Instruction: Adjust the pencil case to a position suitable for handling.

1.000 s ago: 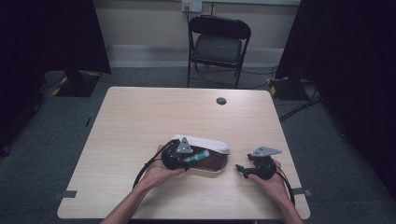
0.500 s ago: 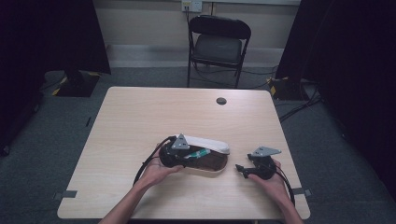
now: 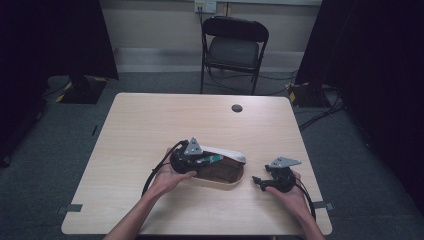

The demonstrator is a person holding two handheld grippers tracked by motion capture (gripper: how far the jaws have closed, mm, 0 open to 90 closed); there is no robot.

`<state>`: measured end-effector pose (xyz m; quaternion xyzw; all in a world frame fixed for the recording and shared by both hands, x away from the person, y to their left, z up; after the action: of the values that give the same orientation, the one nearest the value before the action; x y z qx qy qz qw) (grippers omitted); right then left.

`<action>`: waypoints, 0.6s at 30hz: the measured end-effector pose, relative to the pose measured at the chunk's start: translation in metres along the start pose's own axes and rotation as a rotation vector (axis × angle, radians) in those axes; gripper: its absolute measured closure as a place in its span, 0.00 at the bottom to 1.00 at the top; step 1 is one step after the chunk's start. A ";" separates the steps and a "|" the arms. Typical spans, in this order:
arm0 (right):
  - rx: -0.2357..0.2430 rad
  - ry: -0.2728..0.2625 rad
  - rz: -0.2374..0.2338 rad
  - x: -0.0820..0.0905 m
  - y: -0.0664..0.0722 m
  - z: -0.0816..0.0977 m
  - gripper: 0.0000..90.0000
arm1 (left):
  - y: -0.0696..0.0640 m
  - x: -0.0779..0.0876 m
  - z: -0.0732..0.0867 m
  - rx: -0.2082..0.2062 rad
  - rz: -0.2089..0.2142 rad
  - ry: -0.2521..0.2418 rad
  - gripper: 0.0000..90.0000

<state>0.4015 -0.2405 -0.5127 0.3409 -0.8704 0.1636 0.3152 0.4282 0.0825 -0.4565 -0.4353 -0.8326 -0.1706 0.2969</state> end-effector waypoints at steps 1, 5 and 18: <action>0.000 0.000 0.000 0.000 0.000 0.000 0.30 | 0.001 0.001 0.000 -0.003 -0.006 0.018 0.73; 0.000 0.000 0.000 0.000 0.000 0.000 0.30 | 0.006 0.000 0.002 0.043 -0.019 -0.009 0.72; -0.001 0.001 0.001 0.000 0.000 0.000 0.30 | 0.019 0.010 0.010 0.093 -0.077 -0.012 0.66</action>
<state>0.4013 -0.2405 -0.5127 0.3403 -0.8705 0.1633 0.3159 0.4364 0.1050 -0.4573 -0.3897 -0.8574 -0.1403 0.3053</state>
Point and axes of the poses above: each handheld gripper's, and its own axes: x roughly backward along the jaws, z roughly out of its underside, y roughly to its left, the point moved 2 cm from there along -x, roughly forward along the jaws, and after that the axes turned 5 degrees about x, right-handed, at the moved point
